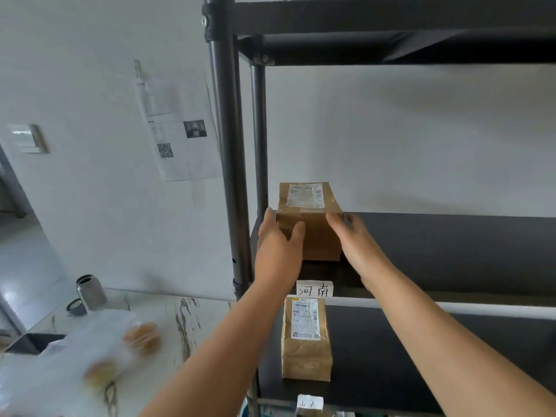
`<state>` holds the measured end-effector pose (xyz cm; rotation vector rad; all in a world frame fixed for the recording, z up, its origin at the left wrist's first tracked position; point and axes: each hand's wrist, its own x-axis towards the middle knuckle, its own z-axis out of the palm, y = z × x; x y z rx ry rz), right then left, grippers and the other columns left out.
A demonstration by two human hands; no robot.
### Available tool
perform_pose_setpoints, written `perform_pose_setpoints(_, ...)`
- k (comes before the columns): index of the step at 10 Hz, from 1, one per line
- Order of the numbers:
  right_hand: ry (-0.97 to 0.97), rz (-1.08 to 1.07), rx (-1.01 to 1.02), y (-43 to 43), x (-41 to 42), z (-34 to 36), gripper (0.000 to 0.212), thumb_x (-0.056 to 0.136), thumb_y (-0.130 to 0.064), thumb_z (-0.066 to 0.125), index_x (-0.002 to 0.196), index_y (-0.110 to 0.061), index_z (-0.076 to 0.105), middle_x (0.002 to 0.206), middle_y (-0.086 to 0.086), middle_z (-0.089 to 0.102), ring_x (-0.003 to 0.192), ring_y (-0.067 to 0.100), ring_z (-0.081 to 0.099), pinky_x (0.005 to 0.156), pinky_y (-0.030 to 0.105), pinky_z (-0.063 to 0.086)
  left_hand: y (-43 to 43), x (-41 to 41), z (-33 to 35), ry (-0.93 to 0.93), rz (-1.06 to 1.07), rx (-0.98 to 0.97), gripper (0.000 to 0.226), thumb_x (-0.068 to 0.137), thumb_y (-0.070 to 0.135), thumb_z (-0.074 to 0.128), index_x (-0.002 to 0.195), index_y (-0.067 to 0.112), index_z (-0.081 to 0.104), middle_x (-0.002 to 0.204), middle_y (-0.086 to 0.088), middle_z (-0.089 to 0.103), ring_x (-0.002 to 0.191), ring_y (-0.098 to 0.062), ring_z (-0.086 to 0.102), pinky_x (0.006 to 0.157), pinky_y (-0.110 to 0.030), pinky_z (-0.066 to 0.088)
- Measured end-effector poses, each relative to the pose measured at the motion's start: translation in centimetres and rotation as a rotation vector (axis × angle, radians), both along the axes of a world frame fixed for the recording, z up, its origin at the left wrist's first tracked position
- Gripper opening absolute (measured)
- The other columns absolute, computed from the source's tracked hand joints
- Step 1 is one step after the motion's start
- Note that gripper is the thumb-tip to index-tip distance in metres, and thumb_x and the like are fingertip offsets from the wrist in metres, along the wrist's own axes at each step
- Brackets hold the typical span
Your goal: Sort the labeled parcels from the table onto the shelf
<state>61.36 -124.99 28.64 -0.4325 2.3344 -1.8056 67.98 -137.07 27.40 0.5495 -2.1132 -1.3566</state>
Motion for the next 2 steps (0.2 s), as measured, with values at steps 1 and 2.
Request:
perform_pose_setpoints(1,0.059,-0.063,0.013,0.8,1.8,-0.3,0.075,0.1,-0.054,0.046,0.163,-0.025,0.016,0.166,0.004,0.032,0.15,0.027,0.034,0.115,0.043,0.031,1.1,2.0,-0.9,0.022,0.011,-0.288,0.073,0.1,0.04,0.053,0.161,0.025,0.015,0.165,-0.001,0.027,0.148,-0.023,0.037,0.11,-0.046,0.047)
perform_pose_setpoints(2,0.209,-0.157,0.057,1.8,3.9,-1.1,0.066,0.101,-0.048,0.049,0.159,-0.026,0.026,0.159,0.004,0.042,0.143,0.023,0.044,0.104,0.033,0.038,2.1,3.8,-2.3,0.096,0.016,-0.479,0.07,0.1,0.036,0.055,0.16,0.022,0.021,0.167,-0.004,0.022,0.152,-0.024,0.028,0.115,-0.045,0.042)
